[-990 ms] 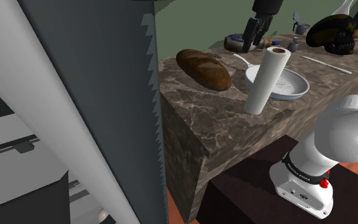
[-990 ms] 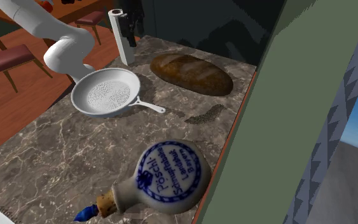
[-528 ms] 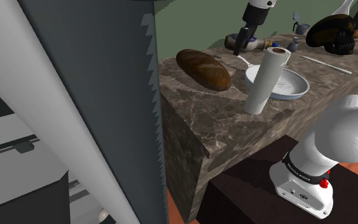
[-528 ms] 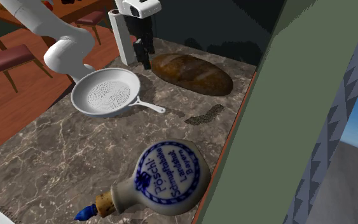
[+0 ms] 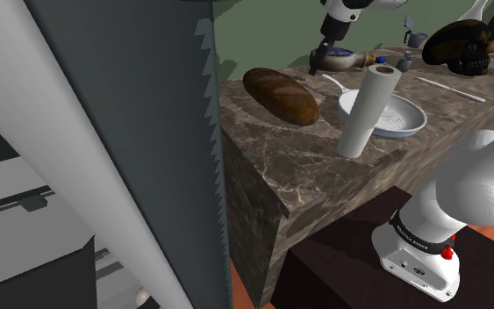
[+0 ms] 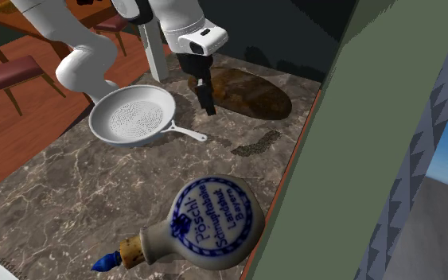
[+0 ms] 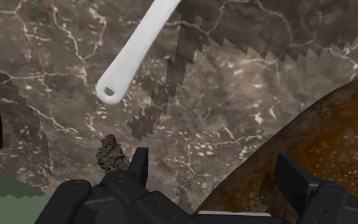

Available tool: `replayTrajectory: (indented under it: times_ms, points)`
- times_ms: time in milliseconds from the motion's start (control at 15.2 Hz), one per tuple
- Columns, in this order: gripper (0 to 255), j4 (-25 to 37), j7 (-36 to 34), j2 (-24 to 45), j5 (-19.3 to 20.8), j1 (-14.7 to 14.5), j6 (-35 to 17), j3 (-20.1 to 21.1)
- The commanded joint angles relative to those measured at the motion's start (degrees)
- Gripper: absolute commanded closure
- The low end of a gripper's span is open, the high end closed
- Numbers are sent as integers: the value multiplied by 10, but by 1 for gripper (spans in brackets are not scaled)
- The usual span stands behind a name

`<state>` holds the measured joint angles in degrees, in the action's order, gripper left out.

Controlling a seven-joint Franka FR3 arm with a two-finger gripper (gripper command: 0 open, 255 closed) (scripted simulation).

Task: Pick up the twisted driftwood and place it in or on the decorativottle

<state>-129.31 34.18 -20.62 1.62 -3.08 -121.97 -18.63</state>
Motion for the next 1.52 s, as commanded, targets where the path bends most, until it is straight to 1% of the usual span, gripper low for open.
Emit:
replayTrajectory:
  times_ms: [0,198,396,528,1056,1452]
  points:
    - [0,18,45,41,-20,-10,-34,-21]
    - [0,58,116,103,-63,-23,-69,-49]
    - [0,106,193,170,-120,-31,-92,-70]
    - [0,141,242,213,-161,-30,-100,-76]
    - [0,134,264,255,-195,-29,-143,-70]
    - [0,134,264,255,-195,-29,-143,-70]
